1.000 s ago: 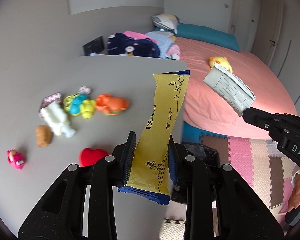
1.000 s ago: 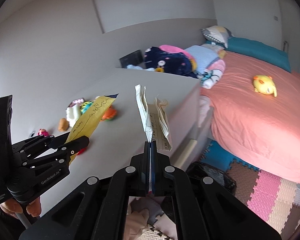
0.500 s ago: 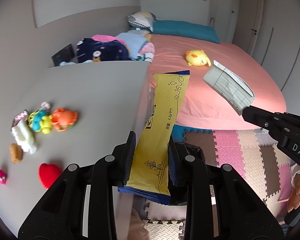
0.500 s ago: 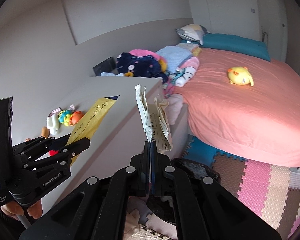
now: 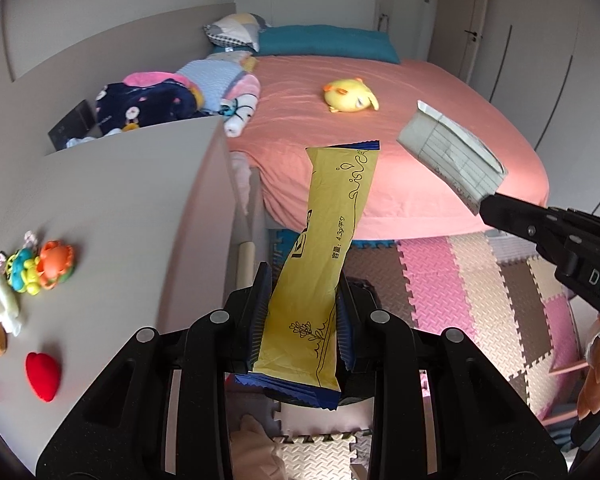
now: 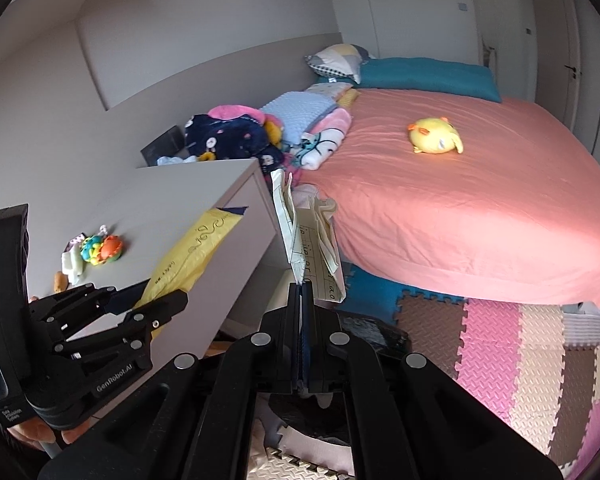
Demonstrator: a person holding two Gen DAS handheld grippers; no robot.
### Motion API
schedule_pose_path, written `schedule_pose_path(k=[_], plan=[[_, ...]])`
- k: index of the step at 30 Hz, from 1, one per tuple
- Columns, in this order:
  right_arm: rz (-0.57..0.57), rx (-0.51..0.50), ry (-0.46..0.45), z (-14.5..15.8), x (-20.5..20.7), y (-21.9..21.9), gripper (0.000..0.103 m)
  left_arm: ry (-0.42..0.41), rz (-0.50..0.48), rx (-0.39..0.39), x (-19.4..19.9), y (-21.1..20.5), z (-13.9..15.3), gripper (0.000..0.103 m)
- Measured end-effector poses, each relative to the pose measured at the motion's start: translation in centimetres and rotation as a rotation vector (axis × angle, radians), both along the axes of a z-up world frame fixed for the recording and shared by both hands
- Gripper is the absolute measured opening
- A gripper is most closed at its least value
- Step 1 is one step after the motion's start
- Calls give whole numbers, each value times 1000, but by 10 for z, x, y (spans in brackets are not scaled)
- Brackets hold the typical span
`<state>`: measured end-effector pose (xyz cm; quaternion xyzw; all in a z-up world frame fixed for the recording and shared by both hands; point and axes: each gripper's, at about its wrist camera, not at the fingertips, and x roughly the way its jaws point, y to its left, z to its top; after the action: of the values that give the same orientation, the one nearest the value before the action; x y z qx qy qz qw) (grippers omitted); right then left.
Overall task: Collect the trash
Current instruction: 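Carry the yellow wrapper with the left gripper and the paper packet with the right gripper over the bin, then open both grippers to drop the wrapper and packet into the black bin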
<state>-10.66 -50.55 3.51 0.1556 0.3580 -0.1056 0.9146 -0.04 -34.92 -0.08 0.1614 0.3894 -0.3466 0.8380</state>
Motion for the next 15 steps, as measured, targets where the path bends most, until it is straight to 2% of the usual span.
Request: schedule_pose_path(k=[6,8,9,10,11,12,15], plan=[[-16,-1,28,-8,8,-6,2,24,-13,26,1,-9,-10,31],[-28,15,39,-10,13,-11,3,51,-19,45,6,-11,-15,53],[-42,16,47,-11,15,-14,17,53,-12,55,8,-11,-16,88],[-66,6,56,-11,16,-16,50,38,-1,59,9,-10,-17,97],[-96,-17,55,-10,16,-18,63,13,4,58,8,-8,-16,97],[-105,-32,43,-9,15,-17,67,2,6,68,8,-7,-16,97],[-101,-31,37,-7,15,-17,67,-7,12,81,10,-3,-16,97]])
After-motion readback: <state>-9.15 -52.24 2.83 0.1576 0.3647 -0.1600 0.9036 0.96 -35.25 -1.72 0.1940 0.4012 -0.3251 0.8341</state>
